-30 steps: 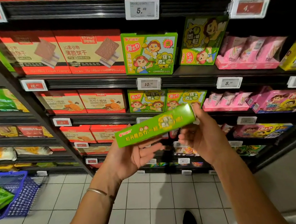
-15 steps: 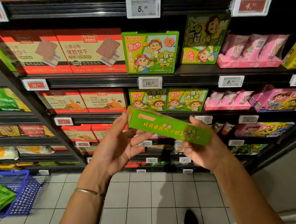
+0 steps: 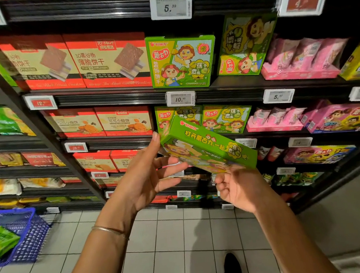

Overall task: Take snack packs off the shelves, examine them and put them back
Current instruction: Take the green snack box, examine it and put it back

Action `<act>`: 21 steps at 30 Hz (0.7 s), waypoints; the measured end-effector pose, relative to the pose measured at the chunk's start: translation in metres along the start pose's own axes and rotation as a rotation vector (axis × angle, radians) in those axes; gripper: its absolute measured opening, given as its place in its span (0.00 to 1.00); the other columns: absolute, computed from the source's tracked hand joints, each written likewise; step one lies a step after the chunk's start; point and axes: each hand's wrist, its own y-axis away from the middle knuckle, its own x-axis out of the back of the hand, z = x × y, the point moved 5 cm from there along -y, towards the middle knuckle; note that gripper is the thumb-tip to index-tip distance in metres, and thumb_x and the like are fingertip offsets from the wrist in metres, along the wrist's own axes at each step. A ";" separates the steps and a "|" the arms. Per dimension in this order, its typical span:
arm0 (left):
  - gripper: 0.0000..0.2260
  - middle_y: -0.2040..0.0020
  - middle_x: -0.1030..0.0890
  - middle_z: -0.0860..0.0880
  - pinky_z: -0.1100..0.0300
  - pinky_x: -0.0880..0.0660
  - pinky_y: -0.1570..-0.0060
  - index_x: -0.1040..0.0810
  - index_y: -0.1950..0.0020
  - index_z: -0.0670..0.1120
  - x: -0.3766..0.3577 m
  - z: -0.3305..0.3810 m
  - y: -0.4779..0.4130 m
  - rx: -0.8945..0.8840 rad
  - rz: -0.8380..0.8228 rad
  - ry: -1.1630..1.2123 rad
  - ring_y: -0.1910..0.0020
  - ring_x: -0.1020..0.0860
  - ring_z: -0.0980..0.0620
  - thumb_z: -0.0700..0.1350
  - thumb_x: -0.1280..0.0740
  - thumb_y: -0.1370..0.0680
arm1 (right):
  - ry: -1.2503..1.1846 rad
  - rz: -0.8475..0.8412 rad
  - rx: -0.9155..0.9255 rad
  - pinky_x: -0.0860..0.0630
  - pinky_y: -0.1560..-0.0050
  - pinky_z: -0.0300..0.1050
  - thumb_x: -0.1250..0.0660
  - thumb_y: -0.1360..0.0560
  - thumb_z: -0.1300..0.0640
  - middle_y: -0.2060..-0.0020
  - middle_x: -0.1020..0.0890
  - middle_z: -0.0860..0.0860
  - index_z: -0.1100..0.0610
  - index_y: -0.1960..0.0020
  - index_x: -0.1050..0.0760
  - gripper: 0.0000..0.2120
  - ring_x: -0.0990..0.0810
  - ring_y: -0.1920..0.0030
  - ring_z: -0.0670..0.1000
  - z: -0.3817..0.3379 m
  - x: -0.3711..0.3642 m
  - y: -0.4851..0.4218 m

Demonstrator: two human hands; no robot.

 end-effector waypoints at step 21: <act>0.14 0.52 0.13 0.45 0.57 0.16 0.67 0.10 0.51 0.56 0.014 -0.011 0.001 0.070 0.024 0.108 0.45 0.13 0.44 0.62 0.29 0.27 | -0.007 -0.006 0.110 0.30 0.75 0.41 0.48 0.18 0.54 0.71 0.23 0.53 0.46 0.69 0.17 0.27 0.26 0.73 0.50 -0.007 0.005 0.000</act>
